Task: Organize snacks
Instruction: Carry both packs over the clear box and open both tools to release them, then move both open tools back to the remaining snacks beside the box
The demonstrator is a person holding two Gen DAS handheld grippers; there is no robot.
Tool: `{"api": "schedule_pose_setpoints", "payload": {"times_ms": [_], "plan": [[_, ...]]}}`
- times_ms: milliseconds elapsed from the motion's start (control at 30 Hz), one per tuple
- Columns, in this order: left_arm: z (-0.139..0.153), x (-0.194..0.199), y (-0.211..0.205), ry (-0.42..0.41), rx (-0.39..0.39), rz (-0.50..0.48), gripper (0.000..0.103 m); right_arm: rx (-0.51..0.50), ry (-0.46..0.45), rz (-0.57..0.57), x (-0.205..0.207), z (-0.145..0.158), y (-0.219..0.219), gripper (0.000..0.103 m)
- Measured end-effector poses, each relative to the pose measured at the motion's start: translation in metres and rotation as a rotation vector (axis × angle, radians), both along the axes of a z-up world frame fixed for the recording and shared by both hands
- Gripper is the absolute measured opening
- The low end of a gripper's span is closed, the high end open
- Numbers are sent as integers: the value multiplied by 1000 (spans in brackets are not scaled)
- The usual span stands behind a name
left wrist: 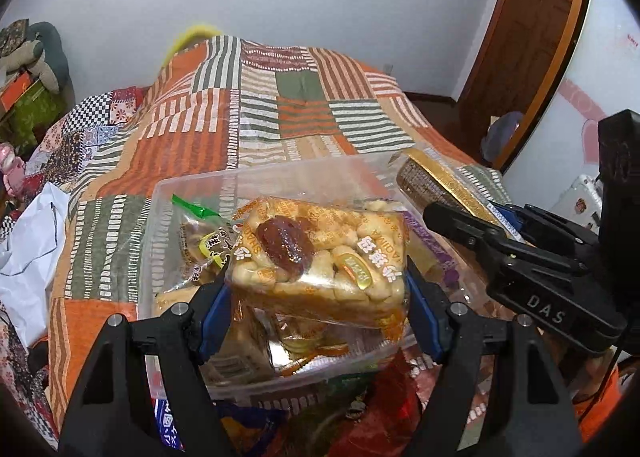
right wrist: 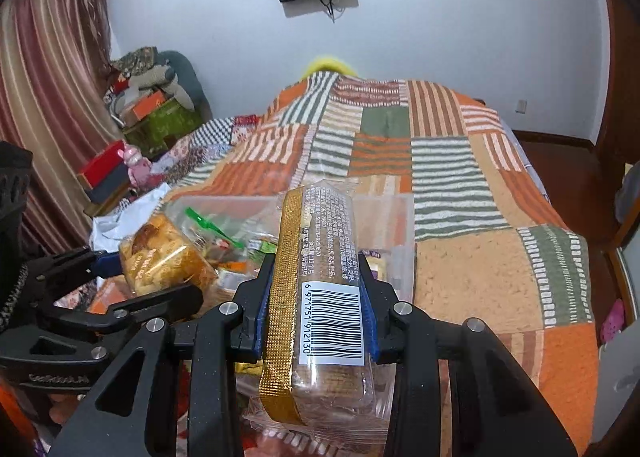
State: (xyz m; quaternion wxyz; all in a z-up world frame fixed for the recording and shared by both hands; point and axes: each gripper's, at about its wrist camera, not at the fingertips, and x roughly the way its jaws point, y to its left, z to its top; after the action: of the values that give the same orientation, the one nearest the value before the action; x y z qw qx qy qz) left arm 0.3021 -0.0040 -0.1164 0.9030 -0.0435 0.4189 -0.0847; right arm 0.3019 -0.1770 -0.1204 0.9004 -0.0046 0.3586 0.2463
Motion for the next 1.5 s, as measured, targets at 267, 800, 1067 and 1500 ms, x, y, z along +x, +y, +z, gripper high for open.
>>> {"api": "schedule_pose_setpoints", "payload": {"times_ms": [267,800,1067,1500], "plan": [[-9,6,1,15,-22,0,75,13,46,-14,9,-9,-2,37],[20,-42,17,-63,5,3,76,36,6,4,-17,17,-12,45],[25,-84,33,-90,80,5,76,69,-23,33,-52,29,-12,63],[-13,-112,56,13,30,19,76,72,19,55,-77,9,-4,75]]}}
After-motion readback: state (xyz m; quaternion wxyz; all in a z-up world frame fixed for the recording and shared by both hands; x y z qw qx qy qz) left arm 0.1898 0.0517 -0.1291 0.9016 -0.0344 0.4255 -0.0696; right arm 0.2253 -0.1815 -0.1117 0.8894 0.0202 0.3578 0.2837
